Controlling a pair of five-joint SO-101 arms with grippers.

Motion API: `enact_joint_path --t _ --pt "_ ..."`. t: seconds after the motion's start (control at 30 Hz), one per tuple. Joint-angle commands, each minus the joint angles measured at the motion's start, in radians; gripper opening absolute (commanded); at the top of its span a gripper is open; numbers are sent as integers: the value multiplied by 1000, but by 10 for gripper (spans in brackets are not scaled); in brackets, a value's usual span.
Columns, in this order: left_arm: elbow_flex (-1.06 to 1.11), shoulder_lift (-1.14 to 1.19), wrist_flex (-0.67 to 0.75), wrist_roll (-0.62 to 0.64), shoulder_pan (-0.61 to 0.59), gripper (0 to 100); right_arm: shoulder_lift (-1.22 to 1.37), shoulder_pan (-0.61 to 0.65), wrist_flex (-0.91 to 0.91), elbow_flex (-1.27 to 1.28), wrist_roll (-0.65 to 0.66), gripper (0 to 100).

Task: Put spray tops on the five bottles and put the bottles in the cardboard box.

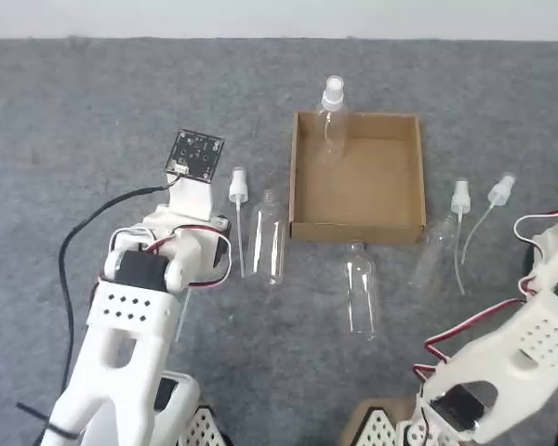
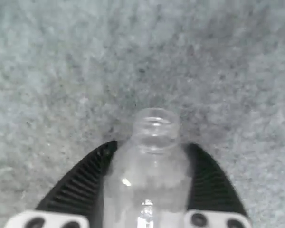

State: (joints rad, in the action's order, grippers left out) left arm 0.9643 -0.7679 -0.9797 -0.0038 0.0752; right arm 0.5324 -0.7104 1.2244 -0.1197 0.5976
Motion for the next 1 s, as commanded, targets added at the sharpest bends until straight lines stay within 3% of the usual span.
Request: enact_joint_path --t 0.0,0.23,0.4,0.6,0.97 --pt "-7 -38 28 -3 2 12 -61 -4 15 -58 -11 48" --pt "-7 -41 28 -2 3 12 -257 61 114 -54 -21 37" --pt "-8 -46 25 0 -5 12 -466 194 193 -48 -140 37" --pt "-15 -46 28 2 -3 12 -777 458 214 120 -247 37" --pt "-31 -48 34 2 -64 12 -1188 967 70 542 -414 37"
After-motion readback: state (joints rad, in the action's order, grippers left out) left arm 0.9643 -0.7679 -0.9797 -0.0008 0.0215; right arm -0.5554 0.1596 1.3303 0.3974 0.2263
